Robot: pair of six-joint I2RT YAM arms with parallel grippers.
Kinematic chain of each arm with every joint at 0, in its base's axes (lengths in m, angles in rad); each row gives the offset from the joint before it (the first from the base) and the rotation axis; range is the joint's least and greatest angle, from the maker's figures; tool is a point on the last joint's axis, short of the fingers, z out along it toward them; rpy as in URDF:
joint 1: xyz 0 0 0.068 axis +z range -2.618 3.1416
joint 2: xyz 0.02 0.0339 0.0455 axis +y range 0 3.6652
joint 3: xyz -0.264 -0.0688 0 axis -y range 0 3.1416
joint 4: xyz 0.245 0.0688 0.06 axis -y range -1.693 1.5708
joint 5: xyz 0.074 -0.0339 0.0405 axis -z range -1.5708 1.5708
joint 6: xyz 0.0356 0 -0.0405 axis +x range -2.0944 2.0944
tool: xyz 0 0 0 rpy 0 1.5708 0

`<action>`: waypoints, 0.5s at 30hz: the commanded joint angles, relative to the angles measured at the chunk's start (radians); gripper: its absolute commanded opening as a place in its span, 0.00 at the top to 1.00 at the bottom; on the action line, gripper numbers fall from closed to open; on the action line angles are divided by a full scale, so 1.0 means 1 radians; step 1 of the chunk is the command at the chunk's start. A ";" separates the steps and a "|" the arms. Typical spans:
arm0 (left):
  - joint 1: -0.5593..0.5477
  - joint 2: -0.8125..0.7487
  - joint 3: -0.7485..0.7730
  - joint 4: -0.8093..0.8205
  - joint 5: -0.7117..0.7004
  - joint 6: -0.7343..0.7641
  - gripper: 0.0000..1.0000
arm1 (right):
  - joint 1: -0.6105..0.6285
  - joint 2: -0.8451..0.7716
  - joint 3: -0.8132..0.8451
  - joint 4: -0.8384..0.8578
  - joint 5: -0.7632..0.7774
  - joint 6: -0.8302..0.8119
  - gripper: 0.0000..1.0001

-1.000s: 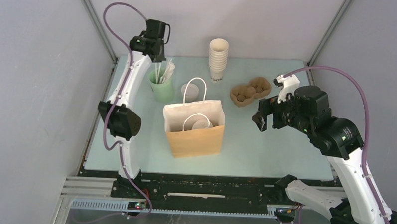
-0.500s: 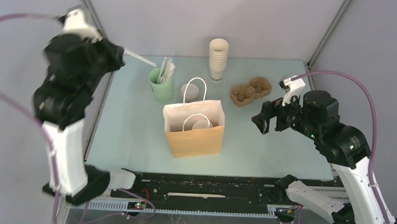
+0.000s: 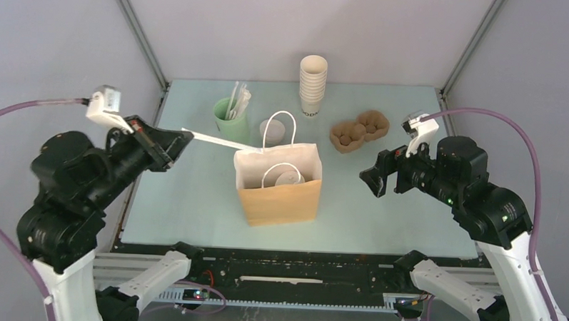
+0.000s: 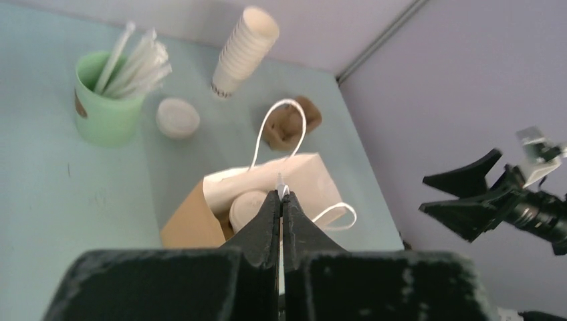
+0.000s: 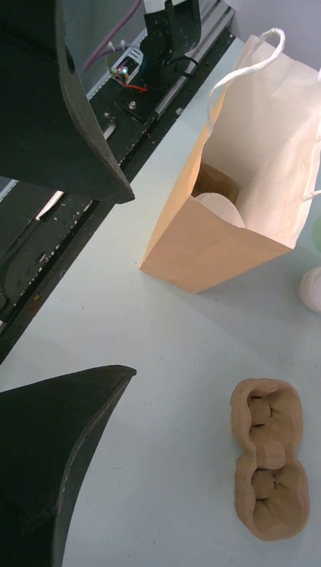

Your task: Pack the takeout coffee

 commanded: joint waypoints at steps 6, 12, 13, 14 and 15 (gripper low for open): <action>-0.213 0.054 -0.141 0.013 -0.211 -0.039 1.00 | 0.002 -0.031 -0.015 0.042 -0.028 0.060 0.00; -0.382 0.143 -0.171 -0.088 -0.443 -0.077 0.98 | 0.002 -0.073 -0.007 0.043 -0.013 0.082 0.00; -0.396 0.145 -0.193 -0.082 -0.455 -0.091 0.97 | 0.002 -0.079 -0.004 0.040 -0.015 0.082 0.00; -0.403 0.141 -0.219 -0.067 -0.452 -0.099 0.95 | 0.002 -0.085 0.000 0.035 -0.015 0.081 0.00; -0.403 0.137 -0.244 -0.047 -0.439 -0.103 0.91 | 0.002 -0.090 0.004 0.031 -0.013 0.080 0.00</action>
